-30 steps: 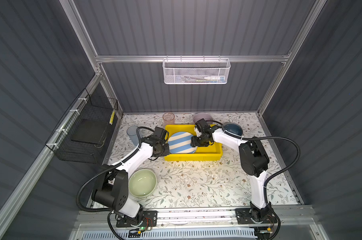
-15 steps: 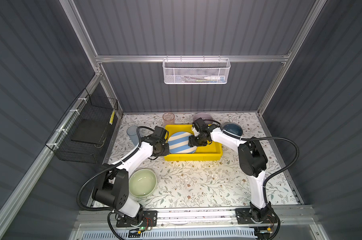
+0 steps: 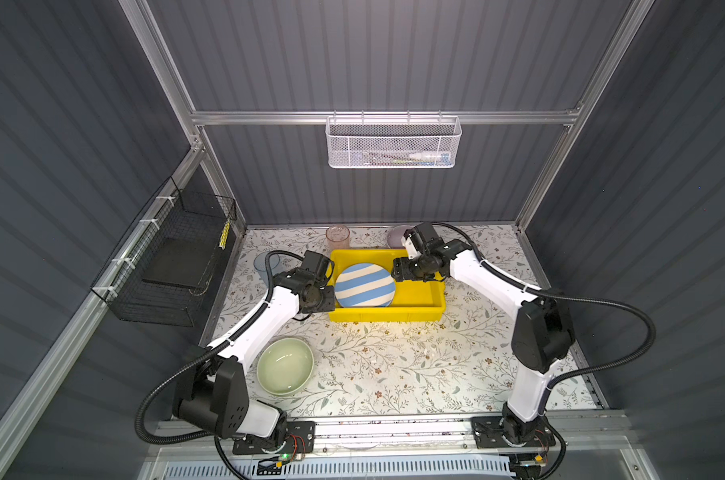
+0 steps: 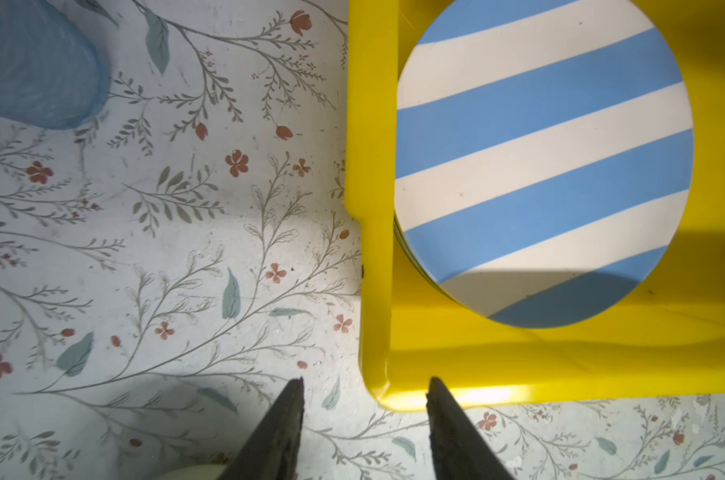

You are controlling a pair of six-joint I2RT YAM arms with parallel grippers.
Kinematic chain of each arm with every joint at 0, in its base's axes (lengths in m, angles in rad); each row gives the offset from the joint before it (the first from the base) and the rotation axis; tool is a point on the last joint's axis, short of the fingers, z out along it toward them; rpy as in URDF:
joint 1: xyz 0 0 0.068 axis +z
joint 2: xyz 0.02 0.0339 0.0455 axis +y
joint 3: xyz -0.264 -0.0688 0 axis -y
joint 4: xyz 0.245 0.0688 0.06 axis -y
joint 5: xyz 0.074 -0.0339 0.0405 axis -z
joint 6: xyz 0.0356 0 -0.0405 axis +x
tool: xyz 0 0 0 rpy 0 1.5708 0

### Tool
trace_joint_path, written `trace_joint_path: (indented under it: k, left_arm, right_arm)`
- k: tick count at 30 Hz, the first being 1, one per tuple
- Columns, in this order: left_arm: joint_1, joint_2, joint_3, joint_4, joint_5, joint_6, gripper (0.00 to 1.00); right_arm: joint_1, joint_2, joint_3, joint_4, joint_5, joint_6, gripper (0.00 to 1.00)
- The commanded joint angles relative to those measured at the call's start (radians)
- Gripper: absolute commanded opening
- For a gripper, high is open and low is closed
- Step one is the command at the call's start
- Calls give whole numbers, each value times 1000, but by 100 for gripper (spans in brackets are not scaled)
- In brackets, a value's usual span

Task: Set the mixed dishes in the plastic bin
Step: 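Move the left gripper to the pale green bowl's rim while the right gripper withdraws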

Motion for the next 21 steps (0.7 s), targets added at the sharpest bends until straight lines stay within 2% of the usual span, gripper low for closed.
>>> trace_joint_path:
  k: [1,6,11,21]
  left_arm:
    - [7,-51,27,-143,-27,-22,53]
    - [7,-133,10,-250,-23,-80,57]
    - [7,-193,-71,-328,-12,-152,58]
    - [4,-314,-308,-229,116,-279,49]
  right_arm:
    - [0,-61,-63,-41,23,-31,77]
    - [-1,-153,-170,-19,2,-22,78]
    - [-4,-245,-265,23,-23,-15,79]
    - [-30,-273,-296,26,-34,-23,80]
